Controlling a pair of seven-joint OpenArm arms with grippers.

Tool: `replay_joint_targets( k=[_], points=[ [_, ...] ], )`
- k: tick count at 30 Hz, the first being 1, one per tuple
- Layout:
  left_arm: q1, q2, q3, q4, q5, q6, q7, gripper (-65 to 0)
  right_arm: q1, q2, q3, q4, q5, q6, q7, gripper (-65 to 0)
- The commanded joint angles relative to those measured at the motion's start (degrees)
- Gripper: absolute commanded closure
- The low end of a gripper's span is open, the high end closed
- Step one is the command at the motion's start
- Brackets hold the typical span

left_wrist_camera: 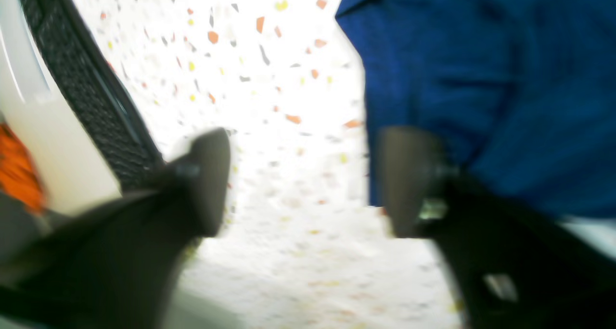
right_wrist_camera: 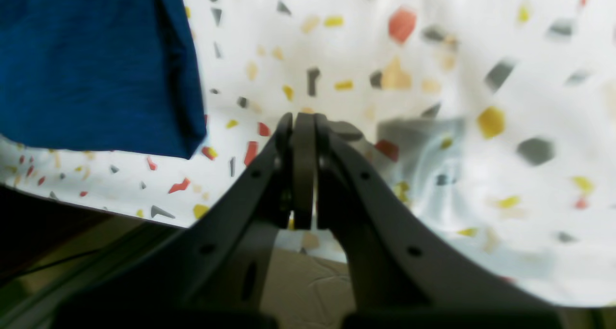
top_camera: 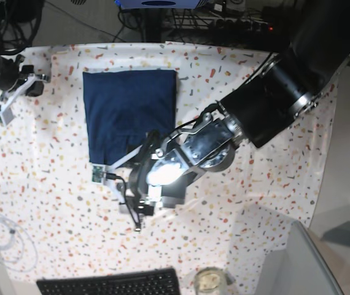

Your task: Layout the t-shirt on the table in an organized manner, then fold the t-shirt properly

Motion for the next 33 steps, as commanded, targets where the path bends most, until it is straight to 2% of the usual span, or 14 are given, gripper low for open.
replay_joint_targets(
  k=[1,2,3,6,11,16,19,21,23,25,28,30,33],
  points=[
    [1.45,-0.98,-4.64,4.07,1.15,0.38,1.19,-20.6,-0.93,1.65,0.43,3.31,0.61,0.36,0.57,0.0],
    [4.36,-2.04,-9.3,7.49,1.15,0.38,1.8,-8.1,-1.9,2.52,0.43,5.86,0.61,0.45,0.57,0.0],
    [7.7,-2.91,-13.43,10.66,1.15,0.38,2.24,0.0,-2.96,3.32,0.43,7.88,0.43,0.45,0.57,0.0],
    [18.86,-5.29,-27.14,21.03,1.33,0.38,2.24,0.0,-6.38,5.43,0.43,15.71,-3.79,0.45,0.57,0.0],
    [36.09,-9.51,-41.83,34.48,1.24,0.38,2.06,0.0,-11.75,5.87,0.43,23.71,-11.96,0.54,0.13,0.0],
    [49.89,-9.86,-54.57,33.69,1.24,0.38,1.1,0.0,-18.25,5.95,0.7,23.62,-17.33,0.62,0.74,0.0],
    [58.69,-10.04,-60.64,33.43,1.33,0.38,-4.44,0.0,-23.26,8.15,0.52,23.53,-21.63,0.71,2.85,0.0],
    [65.1,-10.04,-64.42,33.43,2.91,0.38,-7.61,0.0,-27.31,9.29,0.52,23.53,-23.83,2.82,3.21,0.0],
    [70.99,-9.86,-66.88,32.46,6.07,0.38,-9.54,0.0,-30.91,10.52,0.52,21.77,-24.1,8.36,2.85,0.0],
    [75.39,-9.77,-66.79,29.03,8.18,0.38,-12.18,0.0,-33.46,10.79,0.35,17.29,-24.18,16.01,2.85,0.0],
    [78.73,-8.89,-66.71,19.36,7.74,0.69,-19.3,0.0,-32.41,11.4,-2.82,6.3,-24.89,16.58,3.56,0.0],
    [78.99,-7.49,-66.27,11.27,7.39,3.85,-24.92,0.0,-30.03,14.22,-9.24,-1.17,-26.82,16.58,5.49,0.0],
    [78.73,-6.43,-63.28,-1.21,7.31,8.07,-33.8,0.0,-25.99,17.65,-22.86,-14.89,-28.49,16.58,11.82,-0.2]
  ],
)
